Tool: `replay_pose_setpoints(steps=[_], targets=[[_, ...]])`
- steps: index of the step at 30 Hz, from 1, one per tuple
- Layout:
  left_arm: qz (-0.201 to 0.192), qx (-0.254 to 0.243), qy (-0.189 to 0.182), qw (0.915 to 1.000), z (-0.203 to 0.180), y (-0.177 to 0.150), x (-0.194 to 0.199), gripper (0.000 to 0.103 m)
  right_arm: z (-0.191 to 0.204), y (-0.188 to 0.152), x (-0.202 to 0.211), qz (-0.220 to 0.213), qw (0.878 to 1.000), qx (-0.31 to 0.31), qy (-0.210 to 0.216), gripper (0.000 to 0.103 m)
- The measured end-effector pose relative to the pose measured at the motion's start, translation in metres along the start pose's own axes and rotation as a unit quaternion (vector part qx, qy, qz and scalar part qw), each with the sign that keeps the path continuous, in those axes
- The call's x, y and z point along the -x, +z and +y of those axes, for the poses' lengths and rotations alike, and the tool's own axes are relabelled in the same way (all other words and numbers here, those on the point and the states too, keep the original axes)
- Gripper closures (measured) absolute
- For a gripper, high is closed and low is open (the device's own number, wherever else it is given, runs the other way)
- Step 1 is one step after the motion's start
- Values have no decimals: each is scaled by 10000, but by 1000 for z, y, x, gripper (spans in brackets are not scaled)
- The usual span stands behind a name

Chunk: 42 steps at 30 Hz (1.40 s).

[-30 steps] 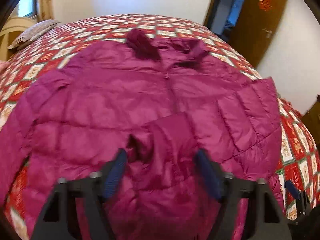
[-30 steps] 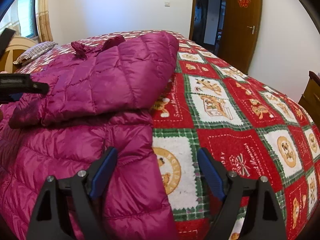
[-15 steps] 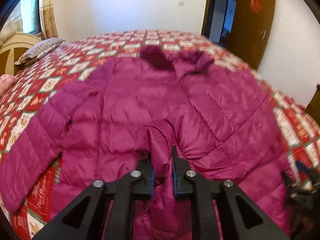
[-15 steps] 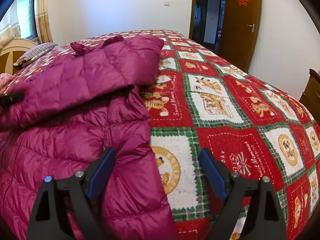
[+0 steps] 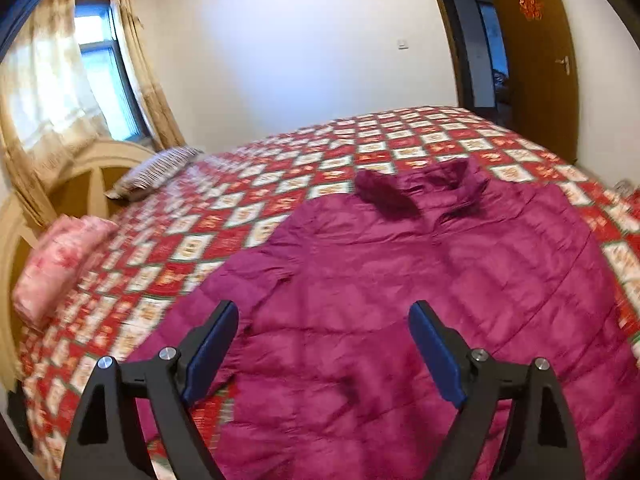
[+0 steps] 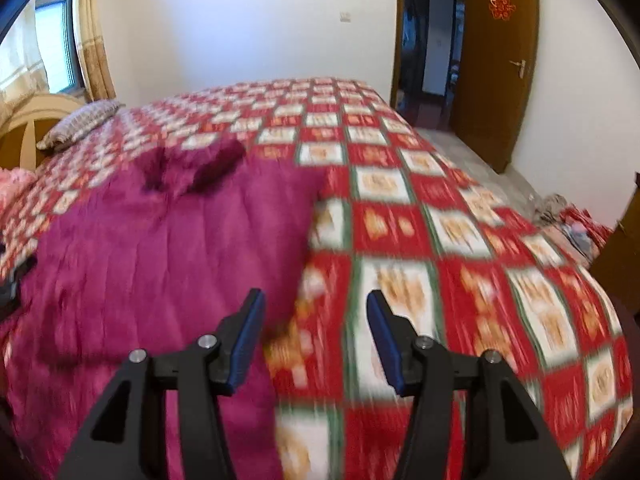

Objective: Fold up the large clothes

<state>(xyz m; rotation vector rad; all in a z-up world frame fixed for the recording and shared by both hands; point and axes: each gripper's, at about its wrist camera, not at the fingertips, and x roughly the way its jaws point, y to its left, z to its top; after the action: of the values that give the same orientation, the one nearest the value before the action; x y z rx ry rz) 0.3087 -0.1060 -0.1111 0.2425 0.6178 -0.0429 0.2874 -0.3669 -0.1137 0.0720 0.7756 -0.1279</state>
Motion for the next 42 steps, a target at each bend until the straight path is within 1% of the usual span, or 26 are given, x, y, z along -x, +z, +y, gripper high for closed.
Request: replay_pose_setpoints(steps=[2, 4, 5, 6, 7, 10, 11, 13, 14, 16, 19, 22, 23, 24, 25, 26, 28, 30, 31, 33, 35, 37, 39, 42], targets=[[181, 78, -84, 9998, -12, 6, -16, 15, 6, 20, -26, -128, 9999, -105, 17, 50], [471, 164, -128, 9987, -26, 10, -42, 15, 16, 28, -52, -142, 9998, -106, -24, 52], [645, 198, -98, 9977, -33, 9, -59, 15, 20, 32, -70, -105, 9998, -142, 26, 53], [759, 210, -74, 9969, -36, 7, -68, 15, 22, 33, -81, -72, 9998, -153, 43, 53], [888, 211, -37, 9958, -38, 3, -82, 15, 25, 33, -91, -18, 9999, -141, 22, 53], [1147, 138, 147, 9932, -42, -13, -108, 15, 34, 25, -121, 259, 9997, -9, 14, 54], [1201, 201, 132, 9925, -40, -19, -114, 15, 35, 21, -125, 311, 9995, 44, -16, 53], [1183, 456, -113, 9919, -31, -27, -117, 15, 35, 15, -133, 374, 9993, 60, 21, 53], [1188, 581, -217, 9910, -26, -29, -118, 15, 34, 13, -135, 378, 9993, 47, 35, 53], [1210, 634, -260, 9903, -27, -30, -119, 15, 30, 11, -136, 411, 9991, 13, 76, 53], [1214, 532, -179, 9910, -34, -30, -118, 14, 30, 11, -138, 443, 9990, 17, 75, 53], [1305, 478, -192, 9901, -30, -25, -115, 14, 33, 17, -134, 487, 9987, 160, -18, 53], [1186, 485, -137, 9917, -24, -20, -101, 14, 32, 20, -126, 453, 9988, 170, -50, 53], [997, 513, -132, 9936, -19, -16, -89, 14, 32, 23, -109, 329, 9994, 136, 7, 53], [814, 536, -172, 9951, -15, -14, -76, 14, 32, 25, -95, 209, 9997, 113, 108, 53], [615, 537, -309, 9962, -12, -13, -59, 14, 33, 25, -74, 58, 9996, 131, 231, 53], [547, 538, -448, 9960, -13, -15, -49, 14, 41, 19, -49, -101, 9989, 255, 377, 52], [720, 532, -670, 9937, -20, -21, -55, 14, 51, 5, -37, -160, 9981, 397, 448, 52], [829, 485, -679, 9931, -25, -25, -61, 14, 55, -1, -40, -93, 9979, 443, 470, 52], [1025, 375, -572, 9924, -33, -36, -76, 14, 61, -17, -57, 168, 9974, 545, 439, 53], [1086, 413, -617, 9913, -34, -45, -83, 14, 58, -29, -73, 301, 9978, 445, 393, 53], [1168, 434, -665, 9900, -35, -48, -86, 11, 53, -36, -80, 358, 9978, 331, 441, 53], [1260, 461, -664, 9887, -36, -49, -91, 4, 51, -35, -84, 370, 9981, 252, 433, 52], [1367, 640, -774, 9855, -33, -50, -96, 1, 55, -37, -87, 373, 9982, 323, 343, 52]])
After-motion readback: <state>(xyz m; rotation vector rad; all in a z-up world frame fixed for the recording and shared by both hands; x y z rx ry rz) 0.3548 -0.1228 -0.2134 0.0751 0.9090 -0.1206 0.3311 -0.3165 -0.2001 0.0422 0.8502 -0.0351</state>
